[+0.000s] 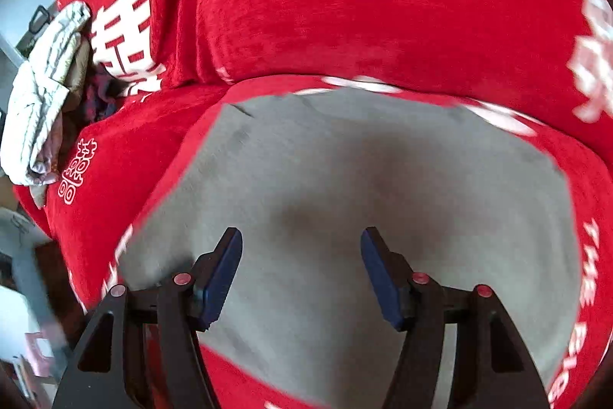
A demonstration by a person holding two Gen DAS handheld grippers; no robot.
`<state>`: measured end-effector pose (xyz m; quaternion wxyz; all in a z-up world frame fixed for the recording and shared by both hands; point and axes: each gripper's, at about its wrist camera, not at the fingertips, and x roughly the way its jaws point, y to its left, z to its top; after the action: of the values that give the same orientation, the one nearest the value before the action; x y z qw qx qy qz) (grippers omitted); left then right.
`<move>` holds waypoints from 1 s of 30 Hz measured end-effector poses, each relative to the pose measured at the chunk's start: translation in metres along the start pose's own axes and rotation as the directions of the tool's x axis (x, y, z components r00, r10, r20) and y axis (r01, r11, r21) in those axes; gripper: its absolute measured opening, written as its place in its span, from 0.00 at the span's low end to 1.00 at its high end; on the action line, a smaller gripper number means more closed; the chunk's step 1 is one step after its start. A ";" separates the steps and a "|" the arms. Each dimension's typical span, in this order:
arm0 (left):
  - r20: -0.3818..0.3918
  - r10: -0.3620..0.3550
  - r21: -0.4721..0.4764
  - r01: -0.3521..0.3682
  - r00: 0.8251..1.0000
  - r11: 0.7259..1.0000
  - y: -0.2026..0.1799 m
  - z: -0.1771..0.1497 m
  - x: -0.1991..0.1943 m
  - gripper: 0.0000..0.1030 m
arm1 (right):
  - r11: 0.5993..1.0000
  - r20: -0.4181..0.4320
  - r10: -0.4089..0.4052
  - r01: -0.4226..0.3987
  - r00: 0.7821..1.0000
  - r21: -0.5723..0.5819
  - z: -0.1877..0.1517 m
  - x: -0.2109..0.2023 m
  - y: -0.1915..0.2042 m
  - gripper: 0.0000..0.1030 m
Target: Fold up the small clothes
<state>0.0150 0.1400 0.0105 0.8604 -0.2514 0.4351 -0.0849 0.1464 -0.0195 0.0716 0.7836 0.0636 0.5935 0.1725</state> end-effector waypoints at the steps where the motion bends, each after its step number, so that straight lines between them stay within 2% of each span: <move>1: 0.003 -0.001 0.003 0.001 1.000 1.000 -0.001 0.000 -0.002 0.22 | 1.000 -0.023 0.011 -0.011 1.000 0.008 0.011 0.011 0.007 0.66; 4: -0.003 -0.015 -0.009 0.015 1.000 1.000 0.003 0.003 -0.001 0.22 | 0.998 -0.122 0.060 -0.055 0.991 0.038 0.042 0.057 0.033 0.66; 6: -0.014 -0.030 -0.028 0.030 0.999 0.999 0.007 0.005 0.000 0.22 | 0.999 -0.158 0.012 -0.003 0.987 0.052 0.058 0.084 0.047 0.66; 9: -0.017 -0.020 -0.023 0.019 1.000 1.000 0.004 0.006 0.004 0.22 | 0.997 -0.229 0.020 -0.004 0.973 0.071 0.072 0.115 0.063 0.69; 11: -0.020 -0.014 -0.026 0.014 1.000 1.000 0.003 0.007 0.006 0.22 | 0.999 -0.243 -0.036 0.042 0.969 0.021 0.077 0.126 0.079 0.87; 13: -0.028 -0.026 -0.043 0.024 0.999 0.999 0.006 0.008 0.009 0.22 | 0.990 -0.277 -0.137 0.122 0.951 -0.070 0.078 0.138 0.096 0.88; 15: -0.034 -0.031 -0.053 0.029 0.999 0.998 0.007 0.009 0.010 0.22 | 0.971 -0.276 -0.220 0.183 0.936 -0.153 0.075 0.145 0.109 0.87; 16: -0.034 -0.028 -0.050 0.027 0.999 0.998 0.006 0.008 0.011 0.22 | 0.956 -0.271 -0.267 0.217 0.925 -0.199 0.071 0.149 0.115 0.84; 17: -0.032 -0.020 -0.042 0.018 0.999 0.999 0.004 0.008 0.011 0.22 | 0.938 -0.256 -0.312 0.253 0.915 -0.239 0.068 0.150 0.119 0.74; 18: -0.030 -0.012 -0.035 0.011 0.999 0.999 0.003 0.007 0.011 0.22 | 0.925 -0.237 -0.339 0.277 0.910 -0.260 0.066 0.149 0.120 0.69; 20: -0.026 0.001 -0.020 -0.002 1.000 1.000 0.000 0.008 0.011 0.22 | 0.927 -0.218 -0.340 0.287 0.915 -0.240 0.066 0.141 0.112 0.42; 22: -0.027 0.012 -0.005 -0.012 1.000 1.000 -0.002 0.005 0.008 0.22 | 0.950 -0.215 -0.290 0.253 0.933 -0.182 0.068 0.130 0.096 0.25; 25: -0.016 0.042 0.022 -0.041 0.999 0.999 -0.012 0.005 0.005 0.22 | 0.975 -0.197 -0.204 0.180 0.959 -0.132 0.066 0.116 0.082 0.22; 30: 0.011 0.100 0.081 -0.101 0.995 0.992 -0.023 0.005 -0.002 0.22 | 0.989 -0.163 -0.128 0.113 0.978 -0.097 0.065 0.102 0.074 0.21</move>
<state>0.0189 0.1232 0.0260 0.8747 -0.1940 0.4404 -0.0583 0.2174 0.0920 0.0202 0.7415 -0.0218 0.6524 0.1552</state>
